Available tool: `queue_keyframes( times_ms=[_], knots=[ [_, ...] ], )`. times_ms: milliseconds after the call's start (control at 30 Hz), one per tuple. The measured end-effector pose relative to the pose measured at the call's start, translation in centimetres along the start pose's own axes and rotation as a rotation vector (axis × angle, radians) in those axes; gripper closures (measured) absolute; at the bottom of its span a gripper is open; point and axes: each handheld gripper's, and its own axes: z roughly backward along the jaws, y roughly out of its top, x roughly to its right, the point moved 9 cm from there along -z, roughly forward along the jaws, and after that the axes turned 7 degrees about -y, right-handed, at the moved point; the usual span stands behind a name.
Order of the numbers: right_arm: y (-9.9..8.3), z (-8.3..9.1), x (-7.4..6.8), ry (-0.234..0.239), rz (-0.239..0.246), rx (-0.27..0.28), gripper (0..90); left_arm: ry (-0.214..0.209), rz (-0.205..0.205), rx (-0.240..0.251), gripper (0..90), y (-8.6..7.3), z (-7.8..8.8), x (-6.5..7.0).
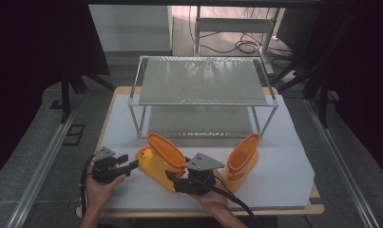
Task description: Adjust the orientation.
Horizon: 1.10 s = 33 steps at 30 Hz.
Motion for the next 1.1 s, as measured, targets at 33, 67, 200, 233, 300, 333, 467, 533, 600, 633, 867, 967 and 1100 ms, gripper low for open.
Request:
queue_keyframes(
  times_ms=[33, 67, 200, 233, 300, 333, 467, 533, 600, 633, 867, 967, 1100],
  knots=[
    [0.0, -0.1, -0.1, 0.002, 0.003, 0.001, 36.8, 0.001, 0.001, 0.001, 43.9, 0.0, 0.0, 0.0],
    [0.0, -0.1, -0.1, 0.0, 0.011, -0.001, 41.1, 0.0, -0.001, 0.001, 43.9, 0.0, 0.0, -0.1],
    [0.0, 0.1, -0.1, 0.002, 0.008, -0.021, 68.3, -0.003, -0.002, -0.001, 44.0, 0.0, -0.1, 0.0],
    [0.0, 0.1, -0.1, -0.005, 0.012, -0.024, 71.6, -0.003, -0.003, -0.002, 44.0, 0.0, -0.1, 0.1],
    [0.1, 0.1, -0.1, -0.017, 0.016, -0.027, 74.2, -0.004, -0.004, 0.0, 43.9, 0.0, 0.0, 0.1],
    [0.1, 0.1, -0.1, -0.054, 0.032, -0.009, 78.0, -0.002, -0.001, 0.004, 44.0, 0.1, 0.1, 0.1],
    [0.6, 0.8, 0.1, -0.128, 0.079, 0.038, 81.1, -0.002, 0.004, 0.007, 44.0, 0.1, 0.2, -0.2],
    [1.0, 1.7, 0.3, -0.161, 0.1, 0.052, 81.7, -0.004, 0.005, 0.006, 44.1, 0.0, 0.1, -0.2],
    [1.2, 2.6, 0.8, -0.206, 0.122, 0.068, 82.2, -0.008, 0.002, 0.005, 44.1, 0.1, 0.0, -0.1],
    [1.2, 3.1, 1.0, -0.228, 0.133, 0.074, 82.4, -0.009, 0.0, 0.003, 44.1, 0.1, 0.0, 0.0],
    [0.9, 5.9, 2.1, -0.378, 0.198, 0.135, 82.9, -0.018, -0.013, 0.002, 44.2, 0.3, -0.4, 0.3],
    [0.5, 6.6, 2.6, -0.392, 0.186, 0.134, 82.8, -0.019, -0.013, -0.002, 44.3, 0.3, -0.5, 0.3],
    [-0.8, 7.1, 2.7, -0.391, 0.192, 0.108, 79.9, -0.022, -0.017, -0.002, 44.3, 0.3, -0.5, 0.4]
  ],
)
